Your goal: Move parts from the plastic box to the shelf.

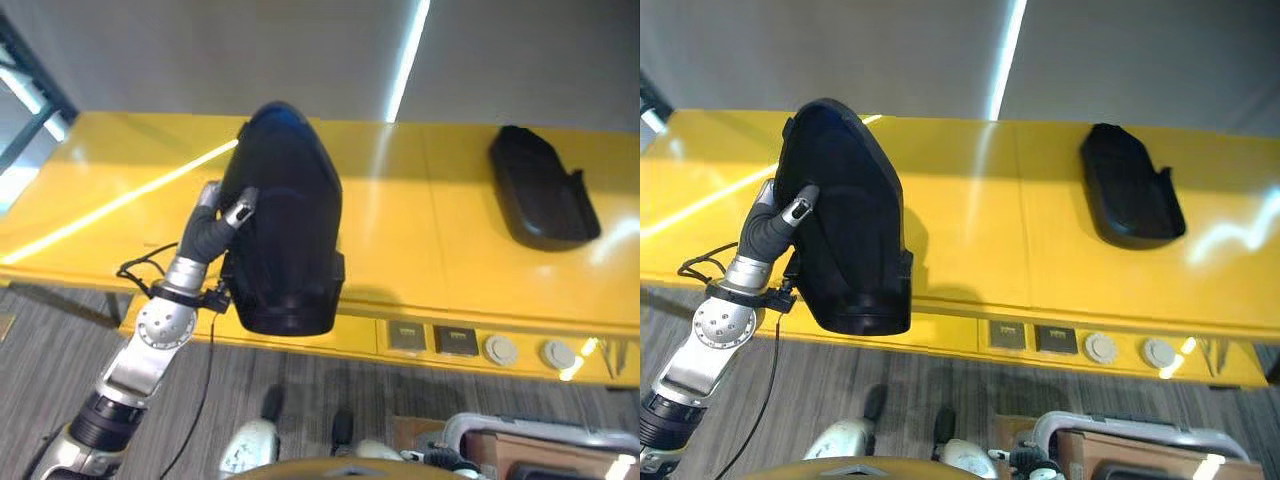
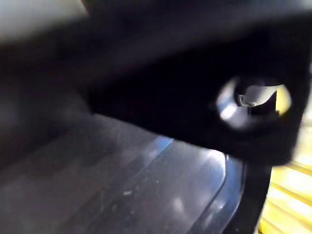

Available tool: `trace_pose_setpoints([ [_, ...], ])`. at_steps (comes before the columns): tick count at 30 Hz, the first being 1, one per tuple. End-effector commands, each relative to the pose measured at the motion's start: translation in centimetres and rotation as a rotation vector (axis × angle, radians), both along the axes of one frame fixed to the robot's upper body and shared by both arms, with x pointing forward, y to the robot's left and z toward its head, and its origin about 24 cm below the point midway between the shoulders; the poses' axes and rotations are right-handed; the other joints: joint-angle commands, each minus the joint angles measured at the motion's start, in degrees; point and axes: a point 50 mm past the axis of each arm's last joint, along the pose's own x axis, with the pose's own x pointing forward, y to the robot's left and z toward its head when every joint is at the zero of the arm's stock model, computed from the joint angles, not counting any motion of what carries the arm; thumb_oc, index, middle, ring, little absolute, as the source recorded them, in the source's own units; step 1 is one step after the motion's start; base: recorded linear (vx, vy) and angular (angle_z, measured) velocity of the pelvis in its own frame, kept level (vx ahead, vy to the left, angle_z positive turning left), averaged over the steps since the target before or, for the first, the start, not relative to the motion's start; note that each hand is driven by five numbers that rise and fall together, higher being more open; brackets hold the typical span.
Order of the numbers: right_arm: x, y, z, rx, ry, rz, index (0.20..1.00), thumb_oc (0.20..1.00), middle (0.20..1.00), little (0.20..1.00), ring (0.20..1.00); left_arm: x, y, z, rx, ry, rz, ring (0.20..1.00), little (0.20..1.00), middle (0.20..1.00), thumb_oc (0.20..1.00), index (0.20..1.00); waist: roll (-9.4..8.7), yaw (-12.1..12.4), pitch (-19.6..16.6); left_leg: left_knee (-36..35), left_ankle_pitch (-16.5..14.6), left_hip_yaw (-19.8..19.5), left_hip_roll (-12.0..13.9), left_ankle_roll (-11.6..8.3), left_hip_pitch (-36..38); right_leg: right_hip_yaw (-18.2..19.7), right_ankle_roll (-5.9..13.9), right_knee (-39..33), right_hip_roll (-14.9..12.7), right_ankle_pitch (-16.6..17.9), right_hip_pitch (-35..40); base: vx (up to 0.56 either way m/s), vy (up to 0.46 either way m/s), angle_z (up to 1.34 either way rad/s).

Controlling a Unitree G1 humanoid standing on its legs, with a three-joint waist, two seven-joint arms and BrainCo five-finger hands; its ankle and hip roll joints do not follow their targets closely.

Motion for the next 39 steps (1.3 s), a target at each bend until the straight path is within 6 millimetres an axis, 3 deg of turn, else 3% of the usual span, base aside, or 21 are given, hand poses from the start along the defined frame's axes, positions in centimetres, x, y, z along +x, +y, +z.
trace_pose_setpoints([
  [1,-1.3,0.3,-0.4,0.007,0.041,-0.035,1.000,1.000,1.000,1.000,1.000,-0.4,1.0,4.8,-0.051,-0.233,0.014,0.200,0.200,0.200,0.200,0.200,0.15,-0.66,-3.50,-3.20,-0.16,-4.10,0.35,-0.42,2.92,3.06,7.41,0.30,-2.47,-4.09,2.02,0.15,0.002,-0.30],
  [6,-2.3,0.6,-0.6,0.037,0.065,-0.081,1.000,1.000,1.000,1.000,1.000,0.6,0.9,5.1,-0.056,-0.201,-0.002,0.200,0.200,0.200,0.200,0.200,0.72,-1.76,-5.17,-7.59,1.17,-0.96,1.51,-0.20,4.35,0.77,8.13,-1.49,-3.18,-4.16,4.04,0.09,0.068,-0.03],
  [11,-2.7,1.5,-0.9,0.061,0.103,-0.029,1.000,1.000,1.000,1.000,1.000,2.1,1.0,4.3,-0.083,-0.113,-0.015,0.200,0.200,0.200,0.200,0.200,0.93,-2.44,-6.14,-7.59,0.35,1.08,1.10,0.25,5.37,1.80,8.68,-2.10,-4.29,-3.99,4.07,0.10,0.102,-0.09],
  [13,-3.0,1.8,-1.0,0.060,0.131,0.014,1.000,1.000,1.000,1.000,1.000,4.0,1.1,2.7,-0.131,0.010,0.002,0.200,0.200,0.200,0.200,0.200,1.05,-3.09,-6.24,-7.59,-0.03,2.18,0.87,0.52,5.72,2.54,8.97,-2.10,-4.85,-3.86,3.80,0.07,0.086,-0.17],
  [15,-2.8,1.9,-1.0,0.060,0.137,0.037,1.000,1.000,1.000,1.000,1.000,5.3,0.6,2.8,-0.054,0.016,0.047,0.200,0.200,0.200,0.200,0.200,1.08,-3.42,-5.95,-7.59,-0.09,2.56,0.71,0.64,5.72,2.91,9.28,-2.10,-5.06,-3.74,3.46,0.04,0.074,-0.17],
  [16,-2.8,1.9,-1.1,0.053,0.149,0.066,1.000,1.000,1.000,1.000,1.000,6.3,0.5,2.1,-0.107,0.074,0.047,0.200,0.200,0.200,0.200,0.200,1.00,-3.76,-5.92,-7.59,-0.13,2.91,0.72,0.74,5.78,3.32,9.49,-2.10,-5.15,-3.69,3.17,0.03,0.070,-0.14],
  [18,-2.7,1.9,-1.1,0.053,0.149,0.065,1.000,1.000,1.000,1.000,1.000,6.3,0.5,2.1,-0.108,0.073,0.046,0.200,0.200,0.200,0.200,0.200,1.00,-3.69,-5.88,-7.59,-0.14,2.95,0.73,0.74,5.79,3.36,9.49,-2.10,-5.14,-3.68,3.16,0.01,0.021,-0.13],
  [21,-2.0,2.1,-1.0,0.035,0.161,0.169,1.000,1.000,1.000,1.000,1.000,9.1,-0.2,1.7,-0.109,0.153,0.093,0.200,0.200,0.200,0.200,0.200,0.67,-4.51,-5.45,-7.59,0.01,3.48,0.78,0.88,5.49,4.10,9.74,-2.10,-5.16,-3.33,2.39,0.00,0.019,-0.08],
  [26,-1.5,1.9,-0.9,0.020,0.163,0.197,1.000,1.000,1.000,1.000,1.000,11.0,-0.8,2.0,-0.077,0.176,0.153,0.200,0.200,0.200,0.200,0.200,0.31,-5.14,-4.72,-7.59,0.35,3.81,0.86,0.92,4.74,4.85,9.97,-2.10,-4.97,-3.04,1.27,-0.04,0.001,-0.13],
  [29,0.1,1.5,-0.5,-0.007,0.134,0.224,1.000,1.000,1.000,1.000,1.000,13.6,-2.3,3.7,-0.107,0.217,0.174,0.200,0.200,0.200,0.200,0.200,0.50,-6.12,-2.80,-7.59,1.55,4.11,0.97,0.82,2.09,5.43,10.26,-2.10,-4.92,-1.86,-1.83,-0.09,0.013,-0.14],
  [33,1.2,1.6,-0.3,-0.010,0.107,0.237,1.000,1.000,1.000,1.000,1.000,14.8,-2.9,5.0,-0.060,0.213,0.201,0.200,0.200,0.200,0.200,0.200,0.65,-6.59,-1.86,-7.59,2.13,4.13,0.91,0.87,0.79,5.82,10.33,-2.10,-4.91,-1.18,-3.27,-0.07,0.010,-0.02],
  [39,3.1,2.6,0.1,0.017,0.032,0.261,1.000,1.000,1.000,1.000,1.000,16.2,-2.1,6.2,0.000,0.231,0.288,0.200,0.200,0.200,0.200,0.200,0.54,-7.49,-0.01,-7.59,3.13,4.54,0.89,0.84,-1.29,6.78,10.48,-2.10,-4.79,0.00,-6.05,-0.05,0.008,-0.10],
])
